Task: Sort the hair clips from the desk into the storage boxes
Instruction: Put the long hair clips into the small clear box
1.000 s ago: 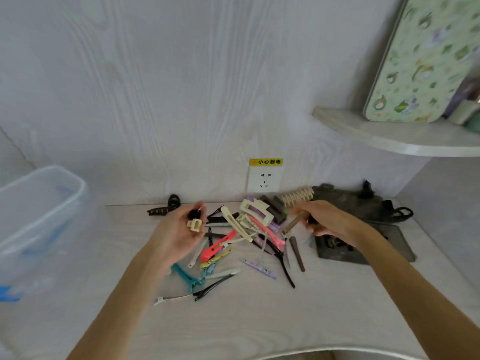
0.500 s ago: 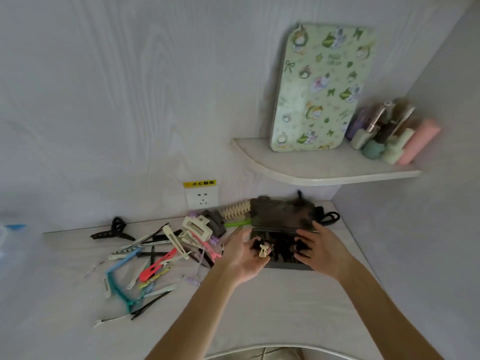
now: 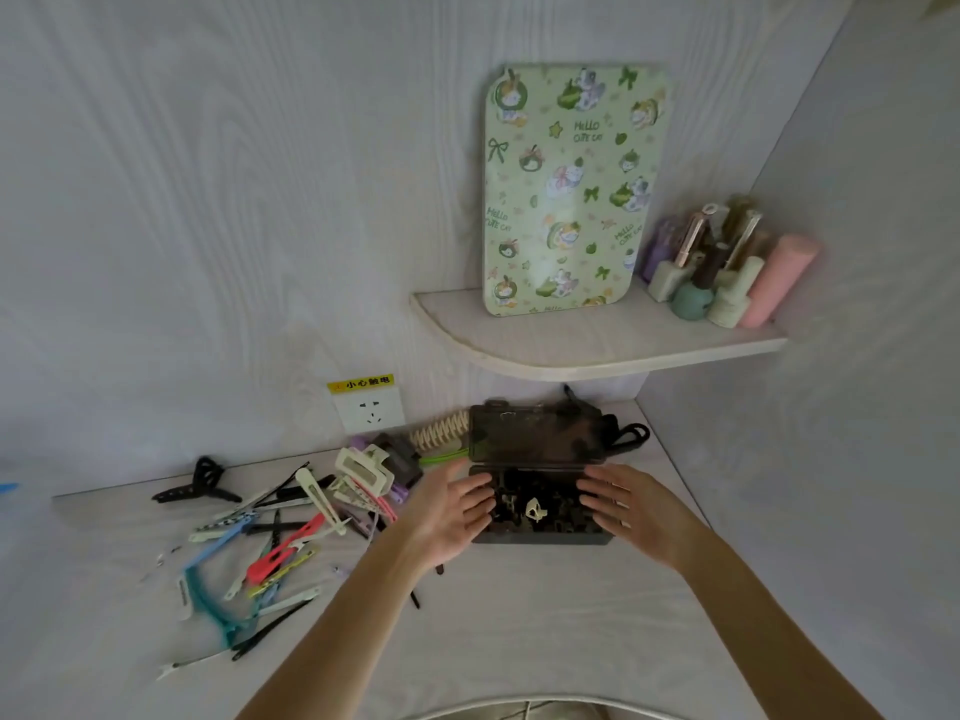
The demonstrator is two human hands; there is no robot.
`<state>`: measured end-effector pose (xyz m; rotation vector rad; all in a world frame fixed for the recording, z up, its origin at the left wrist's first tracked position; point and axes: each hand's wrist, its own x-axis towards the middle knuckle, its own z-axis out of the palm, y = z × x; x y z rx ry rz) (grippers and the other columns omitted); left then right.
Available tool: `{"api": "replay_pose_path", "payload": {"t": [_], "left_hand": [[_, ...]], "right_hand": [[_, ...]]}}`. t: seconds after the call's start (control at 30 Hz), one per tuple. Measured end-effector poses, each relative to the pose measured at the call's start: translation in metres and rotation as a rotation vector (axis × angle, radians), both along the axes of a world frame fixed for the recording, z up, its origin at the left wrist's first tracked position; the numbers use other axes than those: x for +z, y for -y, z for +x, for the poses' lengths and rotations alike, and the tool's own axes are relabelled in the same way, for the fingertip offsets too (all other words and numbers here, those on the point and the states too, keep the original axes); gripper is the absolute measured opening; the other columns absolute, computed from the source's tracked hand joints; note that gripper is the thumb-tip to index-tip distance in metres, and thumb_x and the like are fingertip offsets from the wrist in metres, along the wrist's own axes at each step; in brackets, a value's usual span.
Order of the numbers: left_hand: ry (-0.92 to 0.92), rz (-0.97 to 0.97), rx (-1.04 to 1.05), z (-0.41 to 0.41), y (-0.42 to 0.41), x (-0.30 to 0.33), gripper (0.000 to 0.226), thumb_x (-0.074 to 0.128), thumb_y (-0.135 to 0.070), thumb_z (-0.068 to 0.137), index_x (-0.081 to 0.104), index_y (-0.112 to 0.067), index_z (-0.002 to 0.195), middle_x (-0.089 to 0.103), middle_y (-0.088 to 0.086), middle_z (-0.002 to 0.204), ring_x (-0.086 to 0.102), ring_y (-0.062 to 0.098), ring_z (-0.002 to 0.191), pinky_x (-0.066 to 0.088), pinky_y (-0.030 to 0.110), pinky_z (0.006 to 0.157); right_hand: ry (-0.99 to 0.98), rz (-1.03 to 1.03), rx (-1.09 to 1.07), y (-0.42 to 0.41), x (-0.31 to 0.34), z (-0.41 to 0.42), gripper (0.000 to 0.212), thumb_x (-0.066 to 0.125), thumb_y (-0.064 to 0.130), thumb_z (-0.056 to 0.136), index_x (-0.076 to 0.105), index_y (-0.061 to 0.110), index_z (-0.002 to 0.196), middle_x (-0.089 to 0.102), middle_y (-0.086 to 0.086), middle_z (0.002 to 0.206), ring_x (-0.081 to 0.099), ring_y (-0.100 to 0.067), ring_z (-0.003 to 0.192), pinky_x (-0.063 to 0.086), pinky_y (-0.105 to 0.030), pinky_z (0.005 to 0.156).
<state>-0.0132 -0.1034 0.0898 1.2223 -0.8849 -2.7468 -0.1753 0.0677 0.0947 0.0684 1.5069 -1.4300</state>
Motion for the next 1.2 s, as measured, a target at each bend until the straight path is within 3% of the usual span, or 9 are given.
{"api": "replay_pose_path", "payload": {"t": [0.17,0.33,0.53,0.7,0.83,0.9,1.0,1.1,1.2], "left_hand": [[0.042,-0.111,0.015,0.035,0.013,0.006,0.037,0.040,-0.026,0.097,0.051,-0.009,0.128,0.058,0.007,0.125,0.052,0.021,0.116,0.032,0.038,0.108],[0.105,-0.269,0.200,0.113,0.054,0.026,0.030,0.041,-0.024,0.097,0.058,-0.012,0.119,0.064,0.003,0.119,0.058,0.017,0.111,0.040,0.034,0.099],[0.112,-0.390,0.474,0.224,0.096,0.062,0.028,0.036,-0.024,0.099,0.058,-0.015,0.115,0.062,-0.001,0.118,0.056,0.015,0.106,0.037,0.031,0.098],[0.135,-0.518,0.738,0.319,0.118,0.086,0.028,0.034,-0.022,0.099,0.060,-0.015,0.106,0.062,0.002,0.114,0.055,0.018,0.107,0.040,0.032,0.094],[0.426,-0.801,0.913,0.379,0.148,0.097,0.019,0.046,-0.013,0.094,0.062,-0.021,0.089,0.061,0.004,0.105,0.058,0.023,0.104,0.040,0.031,0.087],[0.689,-1.082,0.821,0.405,0.168,0.092,0.020,0.056,-0.009,0.088,0.062,-0.028,0.087,0.064,0.001,0.106,0.060,0.024,0.106,0.042,0.031,0.088],[0.927,-1.338,0.502,0.423,0.190,0.080,0.034,0.062,-0.021,0.087,0.056,-0.023,0.120,0.054,0.002,0.130,0.050,0.019,0.119,0.039,0.029,0.095],[1.051,-1.339,0.224,0.435,0.207,0.060,0.069,0.059,-0.043,0.086,0.032,-0.014,0.142,0.034,0.007,0.148,0.032,0.024,0.135,0.031,0.036,0.109],[1.062,-1.251,0.113,0.441,0.213,0.041,0.083,0.056,-0.055,0.083,0.024,-0.011,0.145,0.028,0.011,0.151,0.029,0.028,0.137,0.031,0.040,0.111]], "right_hand": [[-0.076,0.040,0.136,0.036,0.007,0.017,0.025,0.040,0.022,0.098,0.062,0.014,0.108,0.067,-0.004,0.105,0.061,-0.016,0.097,0.047,-0.026,0.083],[-0.150,0.025,0.334,0.111,0.026,0.064,0.024,0.039,0.020,0.098,0.063,0.016,0.100,0.066,-0.003,0.099,0.060,-0.018,0.095,0.040,-0.033,0.098],[-0.115,-0.026,0.616,0.204,0.042,0.157,0.023,0.046,0.018,0.095,0.061,0.009,0.110,0.065,-0.003,0.092,0.060,-0.015,0.081,0.044,-0.024,0.070],[-0.104,-0.076,0.858,0.264,0.064,0.252,0.023,0.040,0.015,0.095,0.058,0.009,0.107,0.064,-0.002,0.094,0.059,-0.015,0.083,0.043,-0.026,0.078],[-0.142,-0.095,0.989,0.304,0.074,0.318,0.022,0.045,0.019,0.094,0.058,0.010,0.110,0.063,-0.002,0.097,0.060,-0.015,0.086,0.040,-0.031,0.097],[-0.156,-0.088,1.023,0.322,0.072,0.348,0.021,0.046,0.024,0.094,0.057,0.011,0.107,0.063,-0.003,0.099,0.060,-0.016,0.084,0.043,-0.030,0.087],[-0.225,-0.003,1.087,0.339,0.068,0.382,0.033,0.052,0.045,0.090,0.056,0.012,0.097,0.065,-0.005,0.100,0.063,-0.017,0.082,0.048,-0.028,0.076],[-0.331,0.097,1.142,0.349,0.059,0.405,0.050,0.049,0.059,0.086,0.057,0.011,0.100,0.066,-0.005,0.101,0.064,-0.019,0.088,0.050,-0.029,0.081],[-0.319,0.088,1.102,0.351,0.049,0.412,0.044,0.050,0.051,0.089,0.057,0.009,0.098,0.066,-0.007,0.099,0.064,-0.018,0.083,0.050,-0.031,0.084]]}}
